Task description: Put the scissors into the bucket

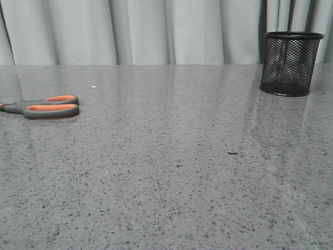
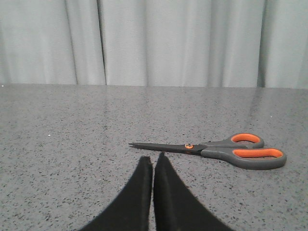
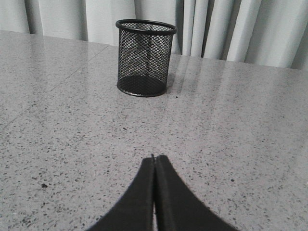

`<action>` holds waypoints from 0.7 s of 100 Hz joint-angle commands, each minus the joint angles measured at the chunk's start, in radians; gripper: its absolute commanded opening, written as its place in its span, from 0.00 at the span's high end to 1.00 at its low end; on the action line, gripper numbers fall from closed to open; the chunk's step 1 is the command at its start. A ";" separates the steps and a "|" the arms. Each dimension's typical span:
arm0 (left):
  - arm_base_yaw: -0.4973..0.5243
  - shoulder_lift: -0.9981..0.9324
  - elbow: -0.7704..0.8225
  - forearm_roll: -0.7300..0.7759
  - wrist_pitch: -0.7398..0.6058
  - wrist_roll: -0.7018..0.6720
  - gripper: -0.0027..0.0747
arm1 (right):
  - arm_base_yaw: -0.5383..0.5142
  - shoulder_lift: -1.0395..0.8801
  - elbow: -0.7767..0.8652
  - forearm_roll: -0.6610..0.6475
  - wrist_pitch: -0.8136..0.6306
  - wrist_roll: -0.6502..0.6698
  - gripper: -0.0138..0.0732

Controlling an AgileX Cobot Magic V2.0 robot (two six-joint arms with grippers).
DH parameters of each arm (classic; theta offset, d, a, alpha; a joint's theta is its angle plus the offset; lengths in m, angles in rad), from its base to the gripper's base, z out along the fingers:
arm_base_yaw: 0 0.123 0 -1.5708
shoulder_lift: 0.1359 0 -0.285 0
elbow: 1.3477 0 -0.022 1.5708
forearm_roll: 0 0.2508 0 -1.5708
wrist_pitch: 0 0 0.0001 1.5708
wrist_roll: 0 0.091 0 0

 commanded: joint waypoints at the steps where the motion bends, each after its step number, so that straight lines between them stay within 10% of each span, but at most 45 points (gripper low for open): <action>1: 0.004 -0.025 0.016 -0.009 -0.083 -0.011 0.99 | -0.007 -0.020 0.026 -0.014 -0.073 -0.001 0.92; 70: 0.004 -0.025 0.016 -0.009 -0.083 -0.011 0.99 | -0.007 -0.020 0.026 -0.014 -0.082 -0.001 0.92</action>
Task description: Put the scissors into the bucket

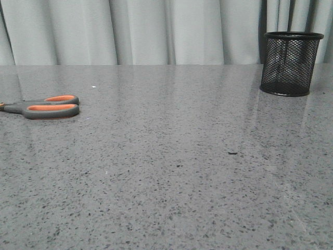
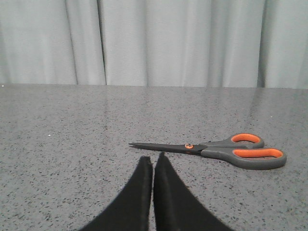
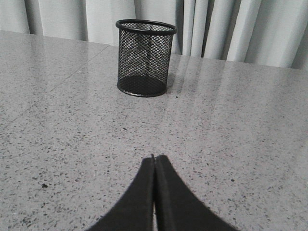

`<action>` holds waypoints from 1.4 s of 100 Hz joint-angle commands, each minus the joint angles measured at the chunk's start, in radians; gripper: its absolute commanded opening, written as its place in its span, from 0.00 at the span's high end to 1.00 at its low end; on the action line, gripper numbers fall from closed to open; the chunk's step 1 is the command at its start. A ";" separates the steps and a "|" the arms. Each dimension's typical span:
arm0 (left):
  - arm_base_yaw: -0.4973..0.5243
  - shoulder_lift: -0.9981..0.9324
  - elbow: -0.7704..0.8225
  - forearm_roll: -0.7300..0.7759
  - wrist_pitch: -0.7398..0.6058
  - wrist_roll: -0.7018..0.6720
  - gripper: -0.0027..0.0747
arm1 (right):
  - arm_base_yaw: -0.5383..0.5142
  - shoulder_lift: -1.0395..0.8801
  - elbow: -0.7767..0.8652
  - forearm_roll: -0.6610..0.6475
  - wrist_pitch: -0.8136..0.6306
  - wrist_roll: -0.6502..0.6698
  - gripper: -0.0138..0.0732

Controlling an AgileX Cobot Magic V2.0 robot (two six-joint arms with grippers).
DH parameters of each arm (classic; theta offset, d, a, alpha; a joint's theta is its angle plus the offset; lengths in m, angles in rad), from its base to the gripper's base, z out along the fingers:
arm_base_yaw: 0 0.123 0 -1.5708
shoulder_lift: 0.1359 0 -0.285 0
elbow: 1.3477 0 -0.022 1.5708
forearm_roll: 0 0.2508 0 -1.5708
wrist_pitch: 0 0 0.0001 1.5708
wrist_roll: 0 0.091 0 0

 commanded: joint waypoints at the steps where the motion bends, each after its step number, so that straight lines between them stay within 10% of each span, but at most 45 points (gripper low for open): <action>1: 0.004 -0.025 0.016 -0.009 -0.083 -0.011 0.99 | -0.007 -0.020 0.026 -0.014 -0.084 -0.003 0.92; 78: 0.004 -0.025 0.016 -0.009 -0.083 -0.011 0.99 | -0.007 -0.020 0.026 -0.012 -0.137 -0.003 0.92; 140: 0.004 -0.025 0.016 -0.113 -0.083 -0.011 0.99 | -0.007 -0.020 0.026 0.252 -0.189 -0.003 0.92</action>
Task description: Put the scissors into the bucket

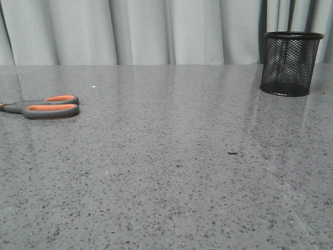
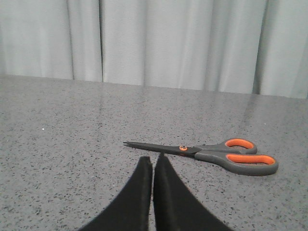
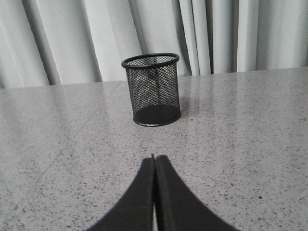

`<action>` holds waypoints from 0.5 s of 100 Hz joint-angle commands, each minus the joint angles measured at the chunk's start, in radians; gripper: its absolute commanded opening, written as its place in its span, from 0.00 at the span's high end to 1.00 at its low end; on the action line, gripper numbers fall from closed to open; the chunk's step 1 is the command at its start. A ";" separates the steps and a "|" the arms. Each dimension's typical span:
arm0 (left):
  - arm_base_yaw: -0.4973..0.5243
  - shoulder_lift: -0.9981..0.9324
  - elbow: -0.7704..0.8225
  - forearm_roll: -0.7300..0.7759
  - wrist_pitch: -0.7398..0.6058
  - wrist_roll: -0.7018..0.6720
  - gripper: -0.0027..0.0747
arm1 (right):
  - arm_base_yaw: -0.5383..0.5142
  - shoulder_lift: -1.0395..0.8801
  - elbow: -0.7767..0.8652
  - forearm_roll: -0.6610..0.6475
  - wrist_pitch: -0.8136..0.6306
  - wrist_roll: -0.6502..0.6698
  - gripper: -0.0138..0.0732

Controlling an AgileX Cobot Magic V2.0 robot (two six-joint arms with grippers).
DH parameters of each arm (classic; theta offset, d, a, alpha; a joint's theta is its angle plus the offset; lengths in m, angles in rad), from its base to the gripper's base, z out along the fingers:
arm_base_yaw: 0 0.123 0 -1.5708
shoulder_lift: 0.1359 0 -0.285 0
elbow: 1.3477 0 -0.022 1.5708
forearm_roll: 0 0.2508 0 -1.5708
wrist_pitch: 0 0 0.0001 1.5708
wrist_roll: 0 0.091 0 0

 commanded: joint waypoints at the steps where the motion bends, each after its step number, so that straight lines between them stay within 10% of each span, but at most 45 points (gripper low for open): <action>1: 0.004 -0.025 0.016 -0.041 -0.083 -0.011 0.99 | -0.007 -0.020 0.026 0.034 -0.094 -0.003 0.92; 50: 0.004 -0.025 0.016 -0.069 -0.083 -0.011 0.99 | -0.007 -0.020 0.026 0.106 -0.105 -0.003 0.92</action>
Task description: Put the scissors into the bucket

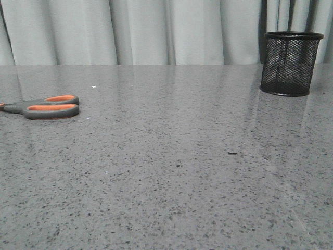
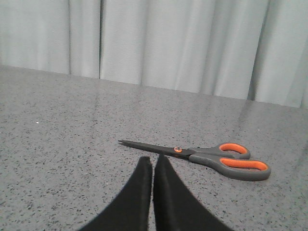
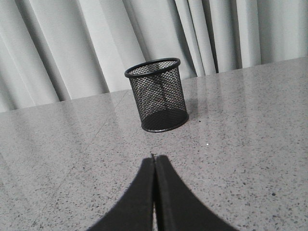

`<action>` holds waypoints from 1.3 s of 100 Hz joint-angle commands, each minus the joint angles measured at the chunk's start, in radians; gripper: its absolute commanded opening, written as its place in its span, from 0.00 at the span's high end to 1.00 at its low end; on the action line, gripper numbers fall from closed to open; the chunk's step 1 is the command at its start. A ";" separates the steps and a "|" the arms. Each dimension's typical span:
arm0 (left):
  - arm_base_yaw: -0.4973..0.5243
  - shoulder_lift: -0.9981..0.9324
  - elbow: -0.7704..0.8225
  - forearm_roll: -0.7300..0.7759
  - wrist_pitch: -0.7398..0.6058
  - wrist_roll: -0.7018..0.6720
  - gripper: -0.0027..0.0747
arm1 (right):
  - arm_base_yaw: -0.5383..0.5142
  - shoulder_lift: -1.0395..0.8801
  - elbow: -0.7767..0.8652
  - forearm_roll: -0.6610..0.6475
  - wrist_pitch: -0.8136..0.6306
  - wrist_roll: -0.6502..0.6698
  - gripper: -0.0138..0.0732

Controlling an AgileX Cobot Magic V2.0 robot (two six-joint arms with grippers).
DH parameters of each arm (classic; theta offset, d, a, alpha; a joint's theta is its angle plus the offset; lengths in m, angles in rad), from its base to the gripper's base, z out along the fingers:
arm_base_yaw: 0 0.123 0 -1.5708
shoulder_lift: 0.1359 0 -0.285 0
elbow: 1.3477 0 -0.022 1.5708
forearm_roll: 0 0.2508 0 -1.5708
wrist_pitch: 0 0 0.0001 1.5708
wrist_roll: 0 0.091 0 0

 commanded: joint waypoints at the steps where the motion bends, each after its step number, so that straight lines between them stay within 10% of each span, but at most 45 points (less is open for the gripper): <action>1: 0.004 -0.025 0.016 -0.011 -0.083 -0.011 0.99 | -0.007 -0.020 0.026 0.003 -0.086 -0.005 0.92; 130: 0.004 -0.025 0.016 -0.105 -0.083 -0.011 0.99 | -0.007 -0.020 0.026 0.029 -0.087 -0.005 0.92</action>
